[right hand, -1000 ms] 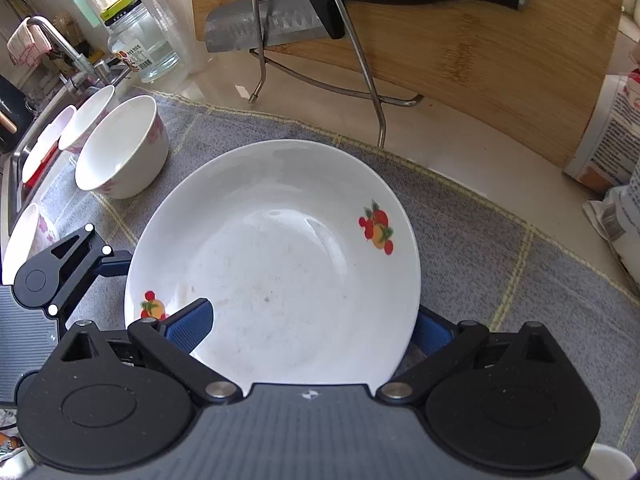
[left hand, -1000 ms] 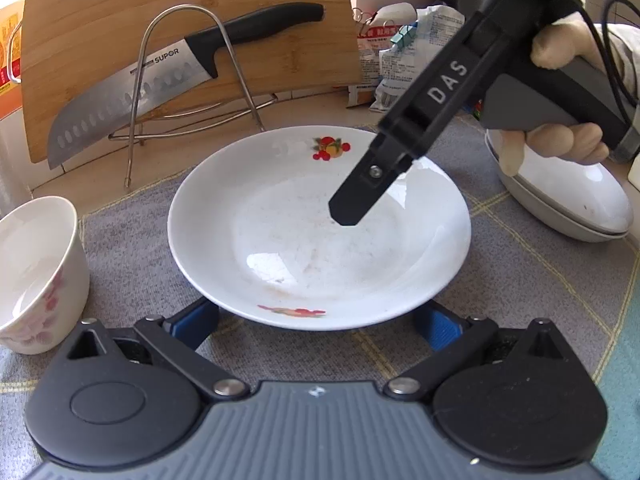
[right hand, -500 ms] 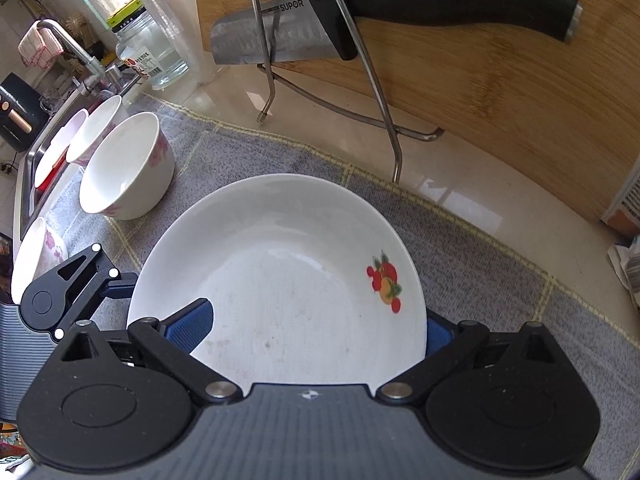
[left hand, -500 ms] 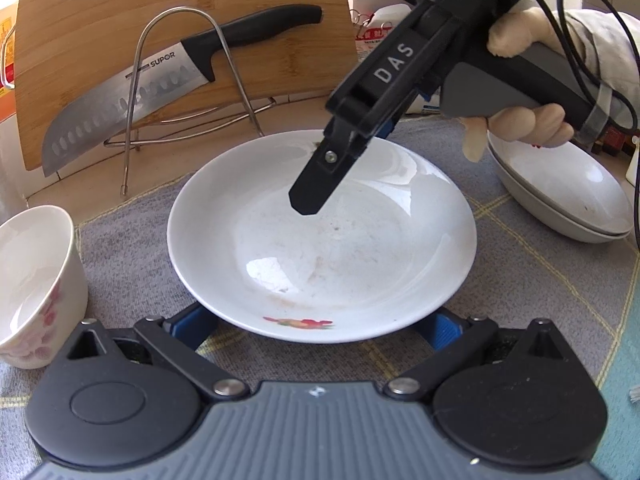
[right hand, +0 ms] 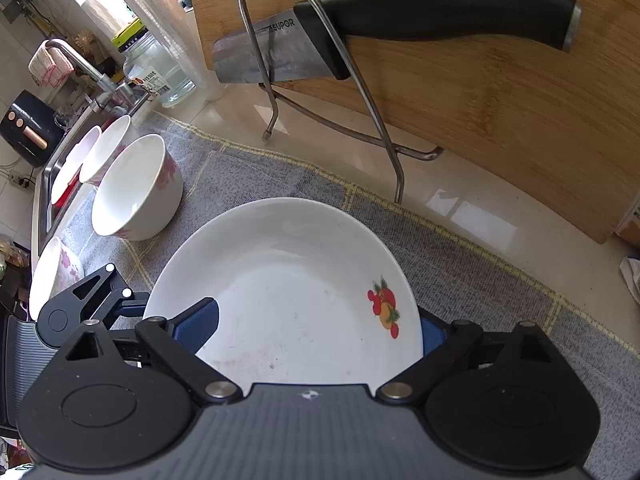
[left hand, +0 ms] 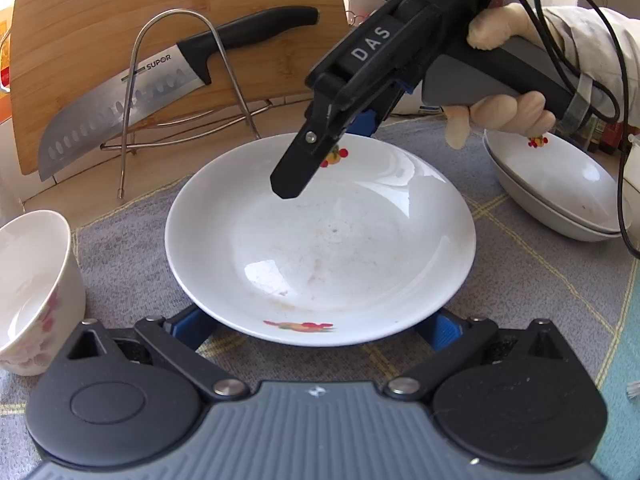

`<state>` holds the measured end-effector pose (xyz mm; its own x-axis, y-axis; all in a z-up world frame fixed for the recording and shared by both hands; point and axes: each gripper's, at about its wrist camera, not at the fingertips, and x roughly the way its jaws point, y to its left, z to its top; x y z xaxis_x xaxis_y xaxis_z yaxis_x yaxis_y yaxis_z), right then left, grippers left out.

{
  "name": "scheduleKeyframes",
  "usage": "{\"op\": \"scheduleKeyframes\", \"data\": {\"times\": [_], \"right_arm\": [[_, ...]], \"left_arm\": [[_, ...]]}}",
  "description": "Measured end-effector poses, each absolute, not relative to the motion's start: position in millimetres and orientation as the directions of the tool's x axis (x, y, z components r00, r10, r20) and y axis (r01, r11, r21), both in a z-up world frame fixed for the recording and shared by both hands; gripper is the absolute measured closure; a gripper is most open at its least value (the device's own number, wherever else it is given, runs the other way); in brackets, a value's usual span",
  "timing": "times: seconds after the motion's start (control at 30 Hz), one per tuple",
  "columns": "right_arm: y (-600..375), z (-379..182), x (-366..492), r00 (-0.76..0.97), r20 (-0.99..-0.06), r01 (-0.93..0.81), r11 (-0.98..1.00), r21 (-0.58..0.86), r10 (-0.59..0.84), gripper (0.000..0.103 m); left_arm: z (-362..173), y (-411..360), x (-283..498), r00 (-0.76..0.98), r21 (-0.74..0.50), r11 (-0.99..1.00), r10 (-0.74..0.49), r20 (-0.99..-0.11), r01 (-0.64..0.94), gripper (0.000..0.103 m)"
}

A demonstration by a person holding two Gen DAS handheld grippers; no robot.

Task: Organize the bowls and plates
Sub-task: 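Lift the fruit-print plate with the right tool toward the plate stack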

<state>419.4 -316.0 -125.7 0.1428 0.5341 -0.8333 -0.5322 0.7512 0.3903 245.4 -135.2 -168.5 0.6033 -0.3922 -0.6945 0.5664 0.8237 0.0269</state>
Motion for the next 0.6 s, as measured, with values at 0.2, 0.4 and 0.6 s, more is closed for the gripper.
{"op": "scheduleKeyframes", "data": {"times": [0.2, 0.4, 0.6], "right_arm": [[-316.2, -125.2, 420.4, 0.133, -0.837, -0.534, 0.75, 0.39, 0.53, 0.005], [-315.7, -125.3, 420.5, 0.131, -0.841, -0.532, 0.753, 0.387, 0.525, 0.005], [-315.1, -125.3, 419.6, 0.132, -0.843, -0.528, 0.757, 0.386, 0.522, 0.005]], "left_arm": [[-166.5, -137.7, 246.5, 0.6, 0.046, 0.816, -0.384, -0.702, 0.576, 0.0], [-164.6, -138.5, 250.5, 0.587, 0.047, 0.811, -0.381, -0.714, 0.584, 0.0], [-162.6, -140.0, 252.9, 0.578, 0.059, 0.802, -0.375, -0.724, 0.595, 0.001]]}}
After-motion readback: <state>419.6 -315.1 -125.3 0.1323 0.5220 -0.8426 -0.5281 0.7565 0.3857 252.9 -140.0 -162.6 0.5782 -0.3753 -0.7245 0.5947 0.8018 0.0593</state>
